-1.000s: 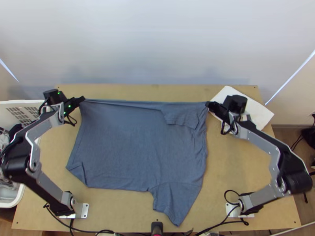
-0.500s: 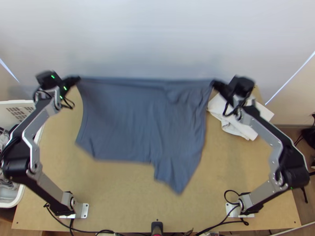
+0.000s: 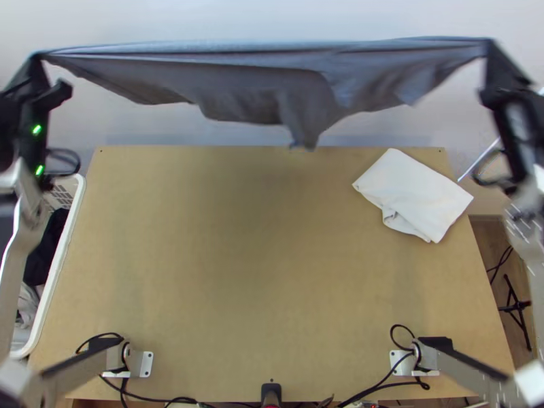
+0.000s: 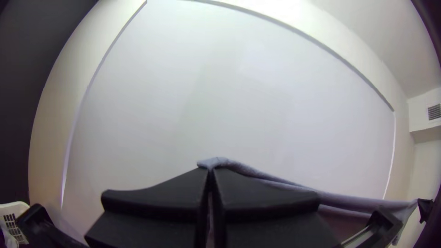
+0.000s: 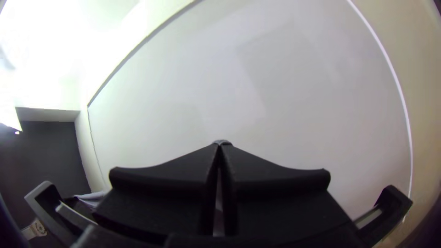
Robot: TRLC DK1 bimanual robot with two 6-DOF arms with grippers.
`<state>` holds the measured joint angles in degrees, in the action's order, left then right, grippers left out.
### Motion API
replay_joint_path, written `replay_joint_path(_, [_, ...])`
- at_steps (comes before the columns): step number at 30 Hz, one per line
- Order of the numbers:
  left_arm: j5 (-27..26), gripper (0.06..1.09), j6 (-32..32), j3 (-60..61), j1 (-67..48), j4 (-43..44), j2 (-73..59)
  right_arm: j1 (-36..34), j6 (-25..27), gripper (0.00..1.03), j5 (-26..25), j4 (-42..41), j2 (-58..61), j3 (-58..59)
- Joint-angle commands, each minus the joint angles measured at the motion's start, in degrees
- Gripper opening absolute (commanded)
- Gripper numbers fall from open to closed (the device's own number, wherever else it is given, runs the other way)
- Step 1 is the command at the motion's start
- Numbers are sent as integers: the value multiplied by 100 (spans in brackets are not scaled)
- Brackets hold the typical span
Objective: Fold the t-shirt
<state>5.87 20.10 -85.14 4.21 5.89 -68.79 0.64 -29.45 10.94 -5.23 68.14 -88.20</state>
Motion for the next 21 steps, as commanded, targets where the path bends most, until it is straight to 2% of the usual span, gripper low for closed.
replay_joint_path(1, [485,9,-524,877,-807,-422,1861,-231,1064,3,242,805,-1901,286])
replay_joint_path(3, [600,9,-665,1105,-1071,-642,2248,-231,1258,3,242,1156,-2270,295])
replay_joint_path(6, [608,9,-718,1176,-1264,-976,2626,-214,1240,3,304,1675,-2718,277])
replay_joint_path(11, [591,9,-762,1149,-1379,-1336,3127,322,669,3,321,2905,-2894,-285])
replay_joint_path(14, [591,9,-770,1105,-1379,-1477,3355,498,502,3,321,2993,-2956,-338])
replay_joint_path(21, [591,9,-762,1140,-1335,-1776,3628,524,511,3,321,3011,-2806,-663])
